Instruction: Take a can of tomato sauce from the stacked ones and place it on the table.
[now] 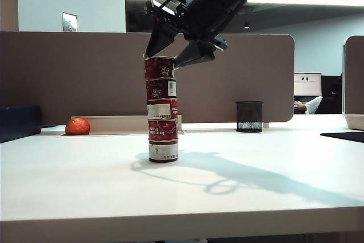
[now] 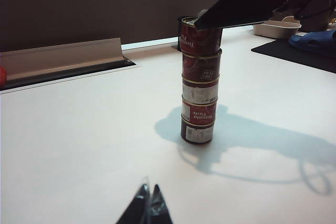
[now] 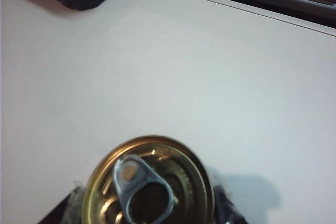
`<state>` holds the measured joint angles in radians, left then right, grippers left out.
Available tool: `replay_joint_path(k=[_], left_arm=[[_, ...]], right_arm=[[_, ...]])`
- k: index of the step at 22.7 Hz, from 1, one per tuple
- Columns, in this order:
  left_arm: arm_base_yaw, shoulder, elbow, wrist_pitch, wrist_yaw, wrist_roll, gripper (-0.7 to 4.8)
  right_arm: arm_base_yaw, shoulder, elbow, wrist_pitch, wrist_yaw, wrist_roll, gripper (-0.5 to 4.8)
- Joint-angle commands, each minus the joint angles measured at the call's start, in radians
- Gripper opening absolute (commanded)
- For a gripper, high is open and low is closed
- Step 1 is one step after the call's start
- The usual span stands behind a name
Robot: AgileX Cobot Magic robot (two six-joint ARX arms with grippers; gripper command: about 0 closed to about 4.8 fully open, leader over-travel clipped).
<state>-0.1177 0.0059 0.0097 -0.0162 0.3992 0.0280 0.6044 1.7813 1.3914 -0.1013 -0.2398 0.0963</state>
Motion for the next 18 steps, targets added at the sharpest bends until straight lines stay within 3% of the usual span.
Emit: replay_joint_path(k=[1,18], left_arm=[[0.001,0.000,0.003,0.010,-0.002,-0.002,-0.06],[0.001,0.000,0.003,0.010,-0.003,-0.002,-0.06]], right_arm=[[0.003,-0.003,0.017,0.001,-0.005,-0.001,2.71],[-0.002,-0.011,0.077,-0.038,0.003,-0.050,2.59]])
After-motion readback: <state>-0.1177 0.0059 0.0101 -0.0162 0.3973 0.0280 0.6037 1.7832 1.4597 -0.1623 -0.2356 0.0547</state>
